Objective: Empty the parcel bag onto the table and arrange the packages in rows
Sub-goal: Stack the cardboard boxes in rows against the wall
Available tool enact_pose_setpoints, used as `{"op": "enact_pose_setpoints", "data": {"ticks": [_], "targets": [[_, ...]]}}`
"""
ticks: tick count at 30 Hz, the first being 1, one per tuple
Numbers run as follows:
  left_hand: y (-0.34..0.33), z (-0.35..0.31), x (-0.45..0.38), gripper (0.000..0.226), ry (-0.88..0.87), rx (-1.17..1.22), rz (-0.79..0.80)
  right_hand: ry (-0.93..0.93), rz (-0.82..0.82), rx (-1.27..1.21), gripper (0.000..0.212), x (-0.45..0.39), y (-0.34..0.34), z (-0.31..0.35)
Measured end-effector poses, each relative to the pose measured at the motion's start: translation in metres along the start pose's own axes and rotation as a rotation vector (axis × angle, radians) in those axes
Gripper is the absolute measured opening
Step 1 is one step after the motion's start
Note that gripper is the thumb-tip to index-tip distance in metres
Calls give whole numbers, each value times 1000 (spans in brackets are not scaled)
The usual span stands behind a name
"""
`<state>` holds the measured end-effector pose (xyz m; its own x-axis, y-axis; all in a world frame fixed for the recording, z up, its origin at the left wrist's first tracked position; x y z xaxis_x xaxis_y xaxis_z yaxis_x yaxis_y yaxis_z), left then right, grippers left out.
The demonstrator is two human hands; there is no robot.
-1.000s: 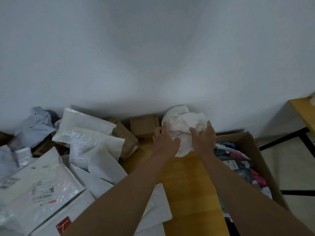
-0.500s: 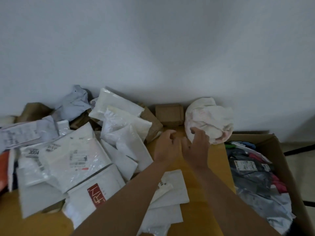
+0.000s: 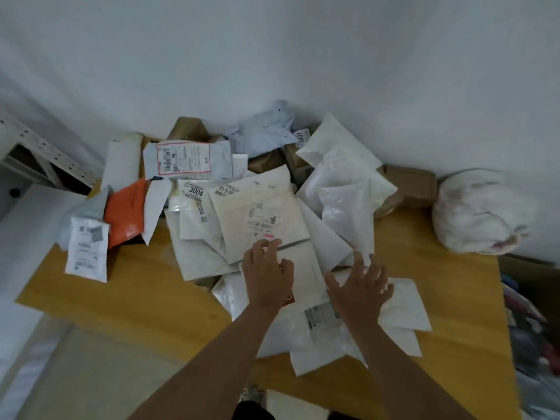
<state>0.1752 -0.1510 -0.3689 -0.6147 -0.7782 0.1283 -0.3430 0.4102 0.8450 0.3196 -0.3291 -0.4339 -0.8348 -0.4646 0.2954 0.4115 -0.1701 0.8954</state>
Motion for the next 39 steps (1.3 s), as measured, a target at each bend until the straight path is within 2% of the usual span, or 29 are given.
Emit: {"op": "enact_pose_setpoints", "data": {"ticks": [3, 5, 6, 10, 12, 16, 18, 21, 24, 27, 31, 34, 37, 39], "targets": [[-58, 34, 36, 70, -209, -316, 350, -188, 152, 75, 101, 36, -48, -38], [-95, 56, 59, 87, -284, -425, 572, -187, 223, 134, 102, 59, -71, -49], [-104, 61, 66, 92, -308, -455, 602, -142, 248, 169, 99, 65, -78, -55], [-122, 54, 79, 92, -327, -474, 629, -15, 312, 219, 93, 40, -71, -96], [-132, 44, 85, 92, -327, -471, 633, 10, 265, 235, 93, 16, -57, -111], [-151, 26, 91, 91, -287, -416, 587, -81, 251, 171, 95, -21, -29, -124], [-155, 18, 96, 93, -285, -438, 581, -110, 173, 141, 94, -16, -11, -122], [-165, 14, 110, 97, -241, -479, 661, -45, 22, 63, 82, 38, -3, -117], [-172, -8, 114, 100, -183, -484, 644, 67, 133, 65, 71, 101, -42, -123], [-184, -28, 117, 94, -121, -467, 636, 102, 309, 134, 69, 116, -72, -152], [-199, -51, 126, 74, -87, -370, 667, 5, 324, 110, 74, 104, -56, -189], [-189, -56, 128, 66, -83, -283, 624, -34, 239, 9, 71, 104, -38, -181], [-170, -34, 127, 79, -27, -285, 586, 26, 275, 22, 88, 117, -58, -152], [-174, -21, 131, 93, -51, -328, 672, 64, 336, 61, 100, 125, -78, -147]]}}
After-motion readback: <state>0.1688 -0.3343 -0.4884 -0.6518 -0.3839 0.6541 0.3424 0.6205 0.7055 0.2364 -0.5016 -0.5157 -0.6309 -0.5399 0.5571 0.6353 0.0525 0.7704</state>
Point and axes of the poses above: each hand's wrist, its own x-axis away from the middle knuckle, its own y-axis out of the back of the hand, z = x × y, the point moved 10 cm from there along -x, towards the middle knuckle, and after that the axes turned 13 degrees about z, right-handed, at the moved point
